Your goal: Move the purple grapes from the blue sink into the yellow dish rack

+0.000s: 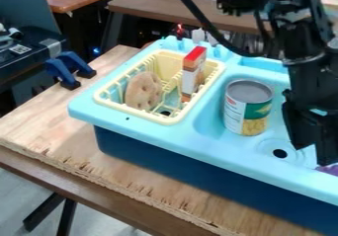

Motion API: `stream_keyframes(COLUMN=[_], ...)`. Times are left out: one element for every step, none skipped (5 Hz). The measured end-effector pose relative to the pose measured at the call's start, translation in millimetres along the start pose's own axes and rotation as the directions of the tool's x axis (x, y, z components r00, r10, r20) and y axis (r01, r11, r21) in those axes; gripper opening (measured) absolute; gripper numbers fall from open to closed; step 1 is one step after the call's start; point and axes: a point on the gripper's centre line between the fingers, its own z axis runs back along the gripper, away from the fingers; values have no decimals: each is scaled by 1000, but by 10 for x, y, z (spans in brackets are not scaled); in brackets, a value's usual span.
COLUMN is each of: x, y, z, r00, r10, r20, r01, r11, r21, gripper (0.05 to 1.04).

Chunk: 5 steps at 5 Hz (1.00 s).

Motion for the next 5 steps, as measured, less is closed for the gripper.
stream_keyframes(x=[39, 95, 173, 229, 215], y=[12, 49, 63, 23, -46], z=[-70, -176, -269, -318, -328], r00=[998, 994, 982, 972, 968], r10=[-48, -84, -144, -183, -188], r20=[-34, -76, -118, -150, -167], r01=[45, 68, 104, 121, 111], r11=[995, 978, 949, 929, 915], r21=[-85, -196, -298, -350, -389], gripper=[1002, 1002, 1002, 1002, 1002])
